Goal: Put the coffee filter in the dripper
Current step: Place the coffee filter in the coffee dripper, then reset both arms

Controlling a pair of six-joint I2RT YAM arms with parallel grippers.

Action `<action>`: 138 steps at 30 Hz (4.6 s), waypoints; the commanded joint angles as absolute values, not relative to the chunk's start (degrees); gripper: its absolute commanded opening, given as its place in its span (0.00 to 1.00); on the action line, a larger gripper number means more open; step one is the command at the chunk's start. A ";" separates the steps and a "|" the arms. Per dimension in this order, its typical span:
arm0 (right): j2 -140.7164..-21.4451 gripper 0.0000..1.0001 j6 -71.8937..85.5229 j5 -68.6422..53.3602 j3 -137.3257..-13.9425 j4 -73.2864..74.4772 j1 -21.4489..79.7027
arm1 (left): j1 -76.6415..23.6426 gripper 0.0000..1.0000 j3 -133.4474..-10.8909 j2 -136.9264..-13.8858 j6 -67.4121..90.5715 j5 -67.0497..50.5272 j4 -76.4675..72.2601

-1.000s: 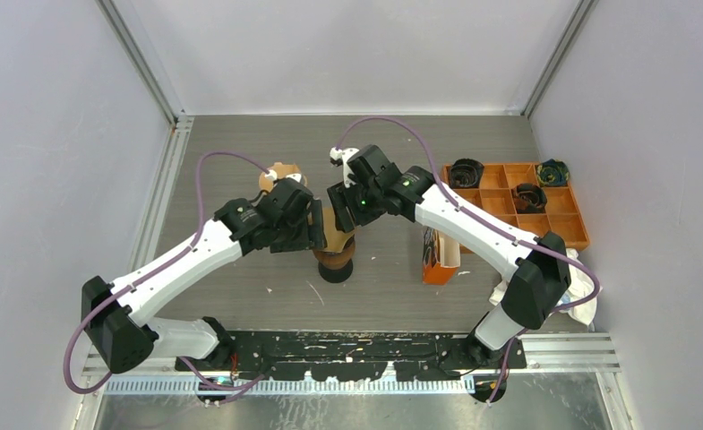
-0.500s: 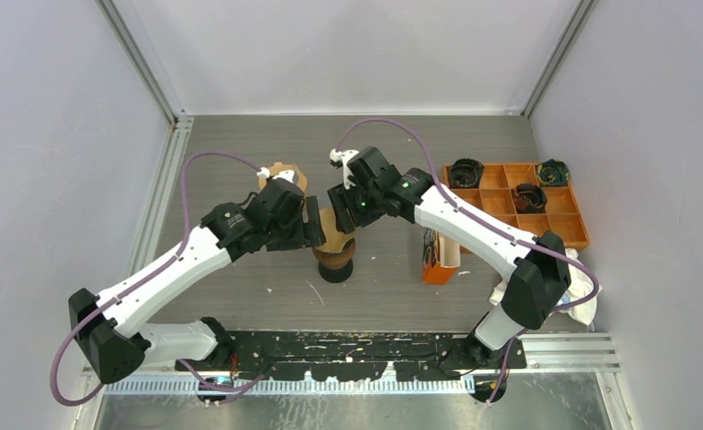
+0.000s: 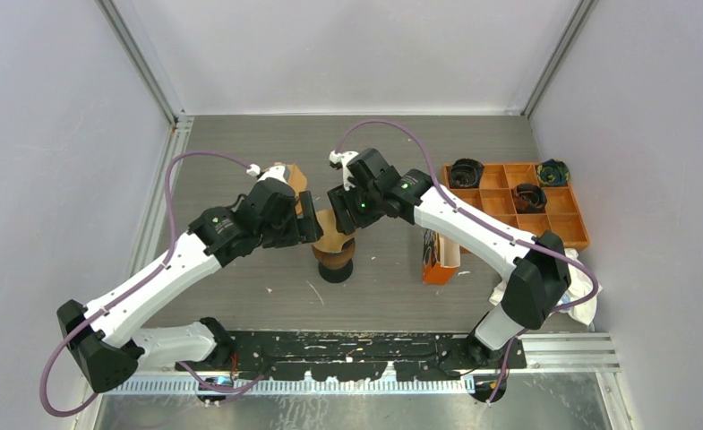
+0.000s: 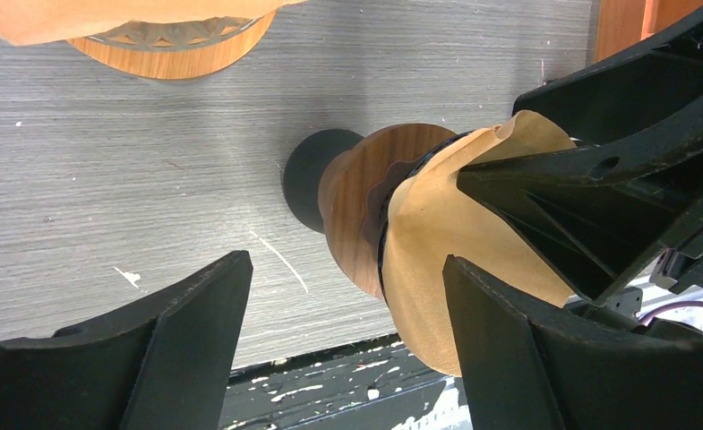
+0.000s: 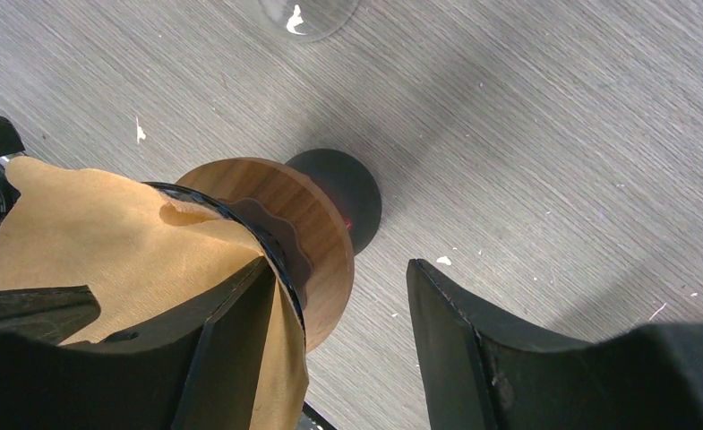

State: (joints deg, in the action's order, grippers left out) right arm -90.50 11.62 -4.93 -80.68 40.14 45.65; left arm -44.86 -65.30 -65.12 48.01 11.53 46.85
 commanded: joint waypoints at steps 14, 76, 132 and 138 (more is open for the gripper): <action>-84.90 0.65 11.21 -5.11 -82.51 36.65 45.97 | -44.17 0.81 -65.31 -63.94 48.56 13.91 44.74; -81.83 0.67 14.50 -21.17 -72.65 26.17 38.70 | -44.09 0.82 -64.43 -65.32 50.47 13.28 47.55; -46.86 1.00 6.10 14.53 -54.89 12.38 25.54 | -36.44 0.99 -61.23 -36.07 29.78 38.44 44.73; -34.93 1.00 3.52 20.90 -43.47 6.33 25.56 | -36.47 0.99 -54.04 -27.37 23.76 43.65 40.44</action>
